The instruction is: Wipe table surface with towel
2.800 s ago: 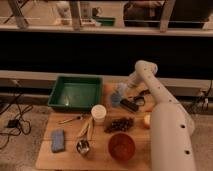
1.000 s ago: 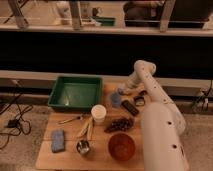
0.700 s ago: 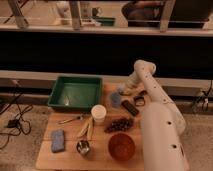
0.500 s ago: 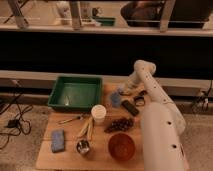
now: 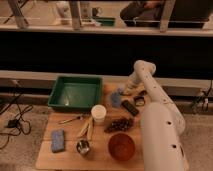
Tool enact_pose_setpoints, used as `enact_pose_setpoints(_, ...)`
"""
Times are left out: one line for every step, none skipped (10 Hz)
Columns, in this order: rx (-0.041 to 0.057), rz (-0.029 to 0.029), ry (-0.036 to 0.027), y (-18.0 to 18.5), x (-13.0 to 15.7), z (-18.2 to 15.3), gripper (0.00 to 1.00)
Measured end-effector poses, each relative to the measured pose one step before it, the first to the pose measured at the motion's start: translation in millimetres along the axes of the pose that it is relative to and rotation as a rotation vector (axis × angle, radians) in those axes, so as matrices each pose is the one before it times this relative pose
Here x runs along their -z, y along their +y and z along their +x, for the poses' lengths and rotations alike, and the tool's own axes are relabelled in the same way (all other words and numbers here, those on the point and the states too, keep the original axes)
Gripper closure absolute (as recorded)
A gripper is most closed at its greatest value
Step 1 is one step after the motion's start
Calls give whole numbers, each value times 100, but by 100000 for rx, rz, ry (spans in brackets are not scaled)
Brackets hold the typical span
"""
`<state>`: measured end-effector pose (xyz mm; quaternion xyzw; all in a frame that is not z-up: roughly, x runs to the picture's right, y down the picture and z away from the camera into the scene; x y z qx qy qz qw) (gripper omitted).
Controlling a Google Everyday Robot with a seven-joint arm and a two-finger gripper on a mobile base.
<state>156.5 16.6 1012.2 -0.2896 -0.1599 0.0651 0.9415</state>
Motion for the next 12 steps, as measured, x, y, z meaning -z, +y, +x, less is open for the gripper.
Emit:
enact_pose_setpoints(2, -7, -9, 1, -1, -5, 100)
enact_pose_setpoints(-28, -1, -49, 7, 5, 5, 100)
enact_pose_setpoints(226, -265, 86, 113, 7, -72, 100)
enact_pose_setpoints(106, -65, 191, 105, -17, -148, 100)
enact_pose_setpoints(-107, 345, -22, -5, 21, -72, 100)
enact_pose_setpoints(-339, 500, 93, -8, 140, 125, 100)
enact_pose_setpoints(-278, 254, 10, -13, 98, 78, 100)
enact_pose_setpoints(-637, 413, 15, -45, 139, 209, 100)
enact_pose_setpoints(-621, 619, -10, -150, 279, 201, 100)
enact_pose_setpoints(-584, 324, 140, -63, 131, 238, 100)
enact_pose_setpoints(-994, 725, 323, -173, 311, 341, 100)
enact_pose_setpoints(-534, 388, 131, -115, 187, 157, 100)
